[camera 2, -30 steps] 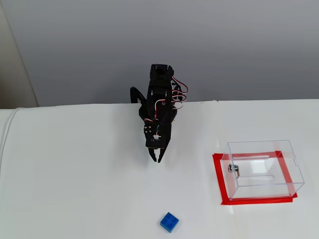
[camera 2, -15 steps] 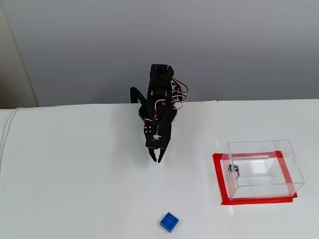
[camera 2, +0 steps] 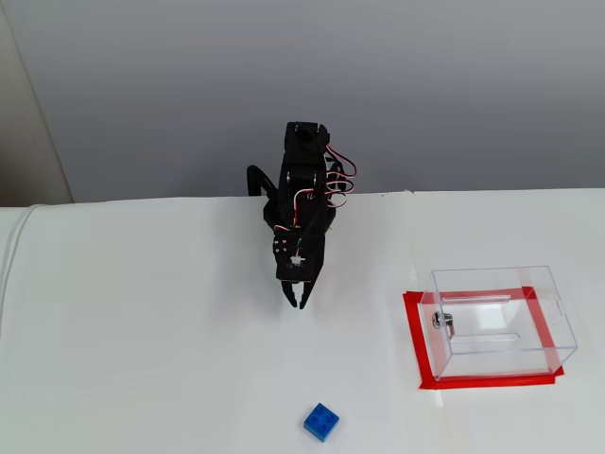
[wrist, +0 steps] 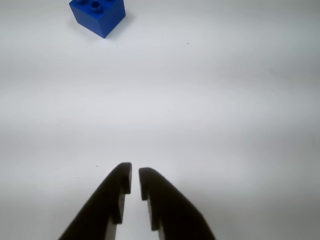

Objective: Pick the blue lego brick and place it into the transparent box

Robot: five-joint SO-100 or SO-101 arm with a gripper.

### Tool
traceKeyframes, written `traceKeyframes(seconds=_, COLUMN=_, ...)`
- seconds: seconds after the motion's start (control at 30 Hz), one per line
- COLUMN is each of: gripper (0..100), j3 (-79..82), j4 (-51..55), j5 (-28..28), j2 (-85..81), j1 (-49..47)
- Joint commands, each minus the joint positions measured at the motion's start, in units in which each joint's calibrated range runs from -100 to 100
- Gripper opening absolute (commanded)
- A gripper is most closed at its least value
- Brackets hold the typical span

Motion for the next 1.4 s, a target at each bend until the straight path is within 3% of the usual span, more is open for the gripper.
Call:
traceKeyframes(seconds=0.0, gripper=2, j3=0.4, j4=-0.2, j5=0.1, j2=-0.3, j1=-1.1)
traceKeyframes(seconds=0.8, gripper=2, j3=-9.3, j4=1.7, j5=-0.3, j2=-0.1, j1=-17.6)
traceKeyframes(seconds=1.07, gripper=2, j3=-8.8, j4=5.3, j5=0.0, j2=-0.1, j1=-16.5)
traceKeyframes(seconds=1.37, gripper=2, j3=-9.8, j4=4.5, j5=0.0, j2=3.6, j1=-9.1)
